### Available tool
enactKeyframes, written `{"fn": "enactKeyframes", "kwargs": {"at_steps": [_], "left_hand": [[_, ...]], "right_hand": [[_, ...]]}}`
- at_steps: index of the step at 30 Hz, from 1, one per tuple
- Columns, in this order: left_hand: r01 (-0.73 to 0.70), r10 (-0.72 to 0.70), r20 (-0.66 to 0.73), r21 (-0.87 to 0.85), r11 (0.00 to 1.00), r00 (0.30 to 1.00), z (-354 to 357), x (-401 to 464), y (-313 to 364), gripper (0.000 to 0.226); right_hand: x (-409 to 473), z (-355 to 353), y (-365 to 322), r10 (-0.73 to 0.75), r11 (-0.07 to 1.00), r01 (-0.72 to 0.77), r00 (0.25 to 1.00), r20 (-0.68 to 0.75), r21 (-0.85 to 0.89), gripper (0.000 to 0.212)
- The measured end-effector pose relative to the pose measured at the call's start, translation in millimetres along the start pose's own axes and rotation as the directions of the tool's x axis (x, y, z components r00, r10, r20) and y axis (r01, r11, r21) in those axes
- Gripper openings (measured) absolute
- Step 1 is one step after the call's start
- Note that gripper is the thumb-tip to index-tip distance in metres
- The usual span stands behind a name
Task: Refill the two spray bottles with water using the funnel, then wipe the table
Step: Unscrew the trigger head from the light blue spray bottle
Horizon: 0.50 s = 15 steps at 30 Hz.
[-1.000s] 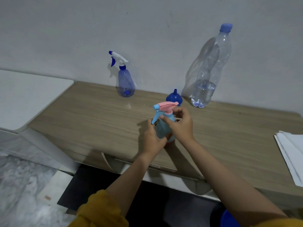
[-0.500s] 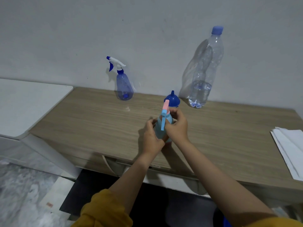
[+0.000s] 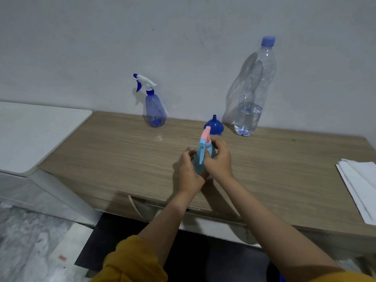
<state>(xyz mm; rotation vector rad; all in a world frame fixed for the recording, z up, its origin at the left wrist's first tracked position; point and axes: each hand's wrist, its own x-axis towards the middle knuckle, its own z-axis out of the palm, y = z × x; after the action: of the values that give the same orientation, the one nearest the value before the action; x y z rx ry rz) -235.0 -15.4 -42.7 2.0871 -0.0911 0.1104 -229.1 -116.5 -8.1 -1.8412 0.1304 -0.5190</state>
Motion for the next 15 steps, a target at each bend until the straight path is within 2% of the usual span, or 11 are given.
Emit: {"fn": "enactKeyframes", "kwargs": {"at_steps": [10,15], "left_hand": [[0.016,-0.015,0.013,-0.018,1.0,1.0,-1.6,-1.5,2.8,0.066],[0.029,-0.029,0.001,-0.025,0.999,1.0,-1.4,-0.6,5.0,0.065]], "right_hand": [[11.3,-12.2,-1.0,0.033,0.999,-0.032,0.986,0.162,-0.009,0.042],[12.4,-13.1,-4.4,0.07,0.995,-0.077,0.992,0.108,0.06,0.043]]}}
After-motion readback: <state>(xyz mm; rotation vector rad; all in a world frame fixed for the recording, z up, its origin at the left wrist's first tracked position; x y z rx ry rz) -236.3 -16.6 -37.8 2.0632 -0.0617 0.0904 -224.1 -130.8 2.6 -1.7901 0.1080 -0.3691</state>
